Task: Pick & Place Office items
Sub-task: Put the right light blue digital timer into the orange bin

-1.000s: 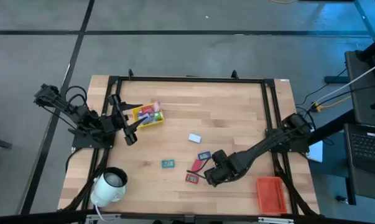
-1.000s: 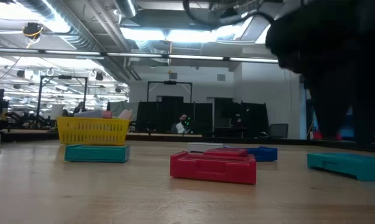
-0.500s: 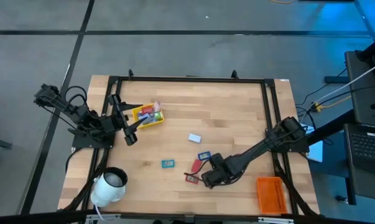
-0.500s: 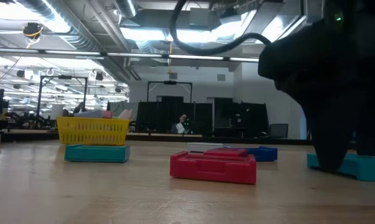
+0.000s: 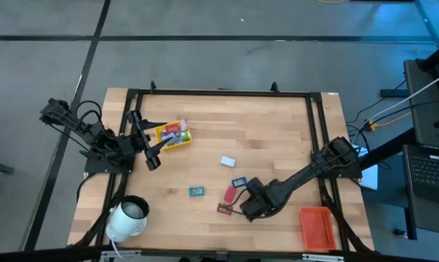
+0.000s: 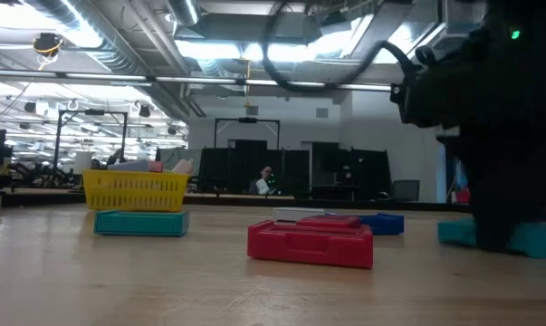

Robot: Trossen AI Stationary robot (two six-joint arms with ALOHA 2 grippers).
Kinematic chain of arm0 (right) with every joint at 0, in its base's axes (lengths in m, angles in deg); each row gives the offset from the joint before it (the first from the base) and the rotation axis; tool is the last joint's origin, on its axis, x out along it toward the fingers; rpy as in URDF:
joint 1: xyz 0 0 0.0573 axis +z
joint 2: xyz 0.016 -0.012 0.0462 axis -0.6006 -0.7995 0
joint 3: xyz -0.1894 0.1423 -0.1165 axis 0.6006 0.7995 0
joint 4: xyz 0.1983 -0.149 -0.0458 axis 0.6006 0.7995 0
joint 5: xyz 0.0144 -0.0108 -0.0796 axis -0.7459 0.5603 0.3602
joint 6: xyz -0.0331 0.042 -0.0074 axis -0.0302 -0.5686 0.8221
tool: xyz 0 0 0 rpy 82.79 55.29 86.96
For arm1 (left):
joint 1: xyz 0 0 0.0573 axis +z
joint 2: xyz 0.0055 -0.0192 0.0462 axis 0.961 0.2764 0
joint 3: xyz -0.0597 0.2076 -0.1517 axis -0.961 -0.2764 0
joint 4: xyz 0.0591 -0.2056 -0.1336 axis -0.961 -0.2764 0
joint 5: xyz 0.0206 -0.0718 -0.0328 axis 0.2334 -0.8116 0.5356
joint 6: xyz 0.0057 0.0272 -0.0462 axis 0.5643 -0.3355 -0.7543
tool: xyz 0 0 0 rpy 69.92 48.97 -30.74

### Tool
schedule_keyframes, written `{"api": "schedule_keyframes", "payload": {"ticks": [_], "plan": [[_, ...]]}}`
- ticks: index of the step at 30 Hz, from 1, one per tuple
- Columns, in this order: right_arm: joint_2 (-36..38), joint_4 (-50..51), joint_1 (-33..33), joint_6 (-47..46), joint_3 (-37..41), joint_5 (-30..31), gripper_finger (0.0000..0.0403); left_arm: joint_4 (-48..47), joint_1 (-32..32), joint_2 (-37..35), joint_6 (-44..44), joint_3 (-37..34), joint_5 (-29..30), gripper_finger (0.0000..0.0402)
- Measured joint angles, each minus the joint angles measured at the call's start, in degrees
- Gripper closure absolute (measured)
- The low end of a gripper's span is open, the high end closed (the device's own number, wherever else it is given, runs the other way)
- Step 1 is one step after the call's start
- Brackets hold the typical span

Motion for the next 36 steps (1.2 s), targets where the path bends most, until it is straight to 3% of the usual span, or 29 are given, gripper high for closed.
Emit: {"api": "schedule_keyframes", "payload": {"ticks": [2, 7, 12, 16, 20, 25, 29, 36], "plan": [[1.33, 2.1, 0.29, 0.35, 0.34, 3.35, 0.0248, 0.02, 0.0, 0.0, -0.22, 0.0, 0.0, 0.0197], [10.26, 1.81, 3.02, -3.16, -0.28, 15.2, 0.0249, -0.03, -0.07, 0.0, -1.37, 0.0, 0.0, 0.0198], [18.6, 3.42, 9.73, -15.27, -1.83, 21.73, 0.0234, -1.36, -0.15, 0.01, -3.16, 0.0, -0.02, 0.0198], [18.23, 7.48, 17.64, -29.64, -3.97, 15.82, 0.0238, -1.81, -0.13, 0.0, -5.09, 0.0, -0.02, 0.0195], [14.58, 14.62, 24.03, -40.63, -7.39, 4.26, 0.0239, -2.89, -0.11, 0.0, -7.97, 0.0, -1.69, 0.0195], [11.69, 24.1, 30.36, -47.49, -13.87, -10.98, 0.0234, -4.22, -0.18, 0.0, -12.84, 0.0, -8.47, 0.0198], [10.77, 30.1, 32.81, -49.75, -18.38, -15.34, 0.0233, -4.75, -1.23, 0.0, -15.9, 0.0, -11.95, 0.0197], [10.08, 31.37, 33.96, -49.79, -18.75, -18.96, 0.0232, -5.18, -6.19, 0.0, -15.94, 0.0, -10.86, 0.0195]]}}
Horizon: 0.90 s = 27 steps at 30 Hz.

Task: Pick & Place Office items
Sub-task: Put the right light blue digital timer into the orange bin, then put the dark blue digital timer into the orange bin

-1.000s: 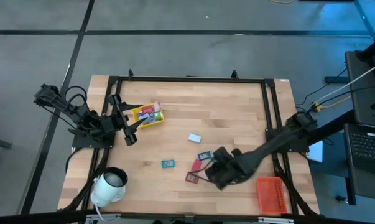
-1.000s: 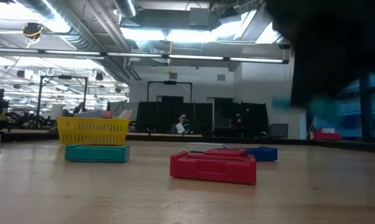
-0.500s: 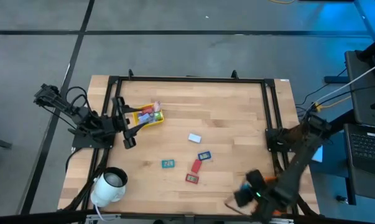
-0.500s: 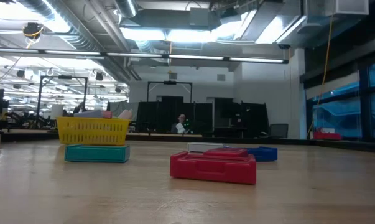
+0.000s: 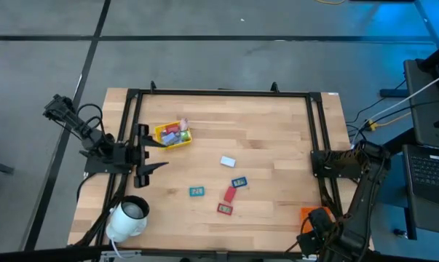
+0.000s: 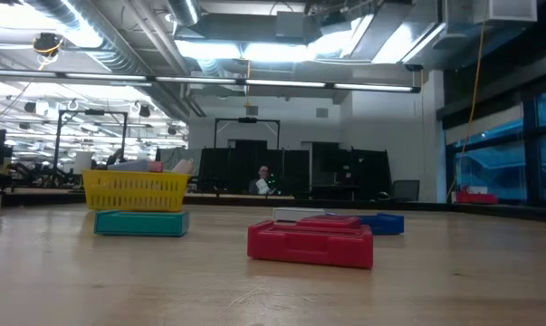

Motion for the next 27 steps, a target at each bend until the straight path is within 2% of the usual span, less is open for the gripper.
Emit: {"api": "schedule_keyframes", "payload": {"ticks": [5, 8, 23, 25, 27], "plan": [[-0.02, 1.66, 0.59, 2.07, 2.08, -0.57, 0.0232, 0.12, -2.85, -0.03, 1.97, 0.0, 1.02, 0.0198], [-0.07, 1.03, 0.55, 3.72, 4.19, -3.21, 0.0231, 0.63, -4.0, -0.04, 3.0, 0.0, 3.05, 0.0198], [-0.02, -0.46, 0.38, 6.28, 7.79, -2.56, 0.0206, 1.33, -4.98, -0.07, 4.05, 0.02, 3.89, 0.0194], [-0.02, -0.15, 0.38, 6.2, 7.79, -1.88, 0.0206, 1.33, -4.98, -0.07, 4.04, 0.02, 3.89, 0.0194], [-0.02, -0.1, 0.37, 5.5, 7.79, 2.29, 0.0206, 1.33, -4.98, -0.07, 4.06, 0.02, 3.89, 0.0194]]}}
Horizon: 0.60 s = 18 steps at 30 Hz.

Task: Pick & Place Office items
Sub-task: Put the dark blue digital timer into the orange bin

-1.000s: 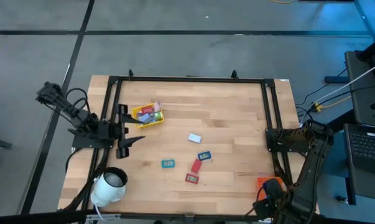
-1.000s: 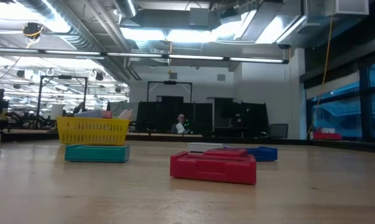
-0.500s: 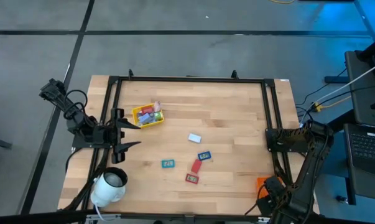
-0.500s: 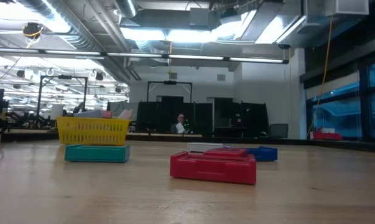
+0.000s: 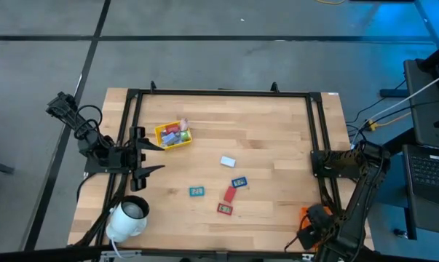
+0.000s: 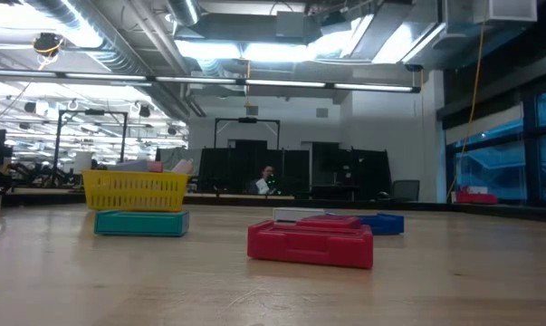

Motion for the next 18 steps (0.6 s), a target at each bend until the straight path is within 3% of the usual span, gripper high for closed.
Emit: {"api": "schedule_keyframes", "payload": {"ticks": [4, 9, 12, 15, 18], "plan": [[0.0, 0.14, -2.04, 0.11, 0.0, 14.5, 0.0206, 0.02, 0.0, 0.0, 0.15, 0.0, 0.0, 0.0198], [0.02, -2.68, -8.08, 9.27, 0.0, 39.21, 0.0206, 0.28, 0.0, 0.0, 0.44, 0.0, 0.0, 0.0195], [0.02, -12.0, -13.93, 31.4, 0.0, 44.57, 0.0206, 0.26, 0.0, 0.0, 0.44, 0.0, 0.0, 0.0194], [-0.62, -22.86, -19.43, 63.28, 0.0, 42.65, 0.0205, 0.25, 0.0, 0.0, 0.44, 0.0, 0.0, 0.0196], [-1.36, -25.73, -24.0, 83.9, 0.0, 41.81, 0.0207, 0.04, 0.0, 0.0, 0.42, 0.02, 0.0, 0.0196]]}}
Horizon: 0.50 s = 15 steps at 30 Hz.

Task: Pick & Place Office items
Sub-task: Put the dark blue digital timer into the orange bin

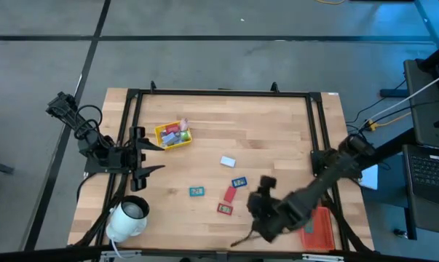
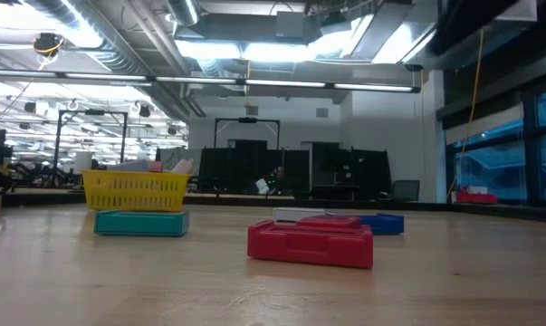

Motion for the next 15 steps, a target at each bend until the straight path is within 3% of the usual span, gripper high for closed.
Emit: {"api": "schedule_keyframes", "payload": {"ticks": [6, 11, 15], "plan": [[-0.04, 11.78, -10.4, 13.67, 0.02, -3.73, 0.0217, -0.47, -0.68, 0.0, -0.13, 0.0, 0.48, 0.0192], [-0.06, 8.63, -17.39, 30.06, 0.02, -11.6, 0.0217, -0.48, -1.76, 0.0, 1.04, 0.0, 3.8, 0.0193], [-0.06, 4.19, -21.17, 31.92, 0.02, -7.82, 0.0217, -0.5, -2.58, 0.0, 1.53, 0.0, 6.56, 0.0191]]}}
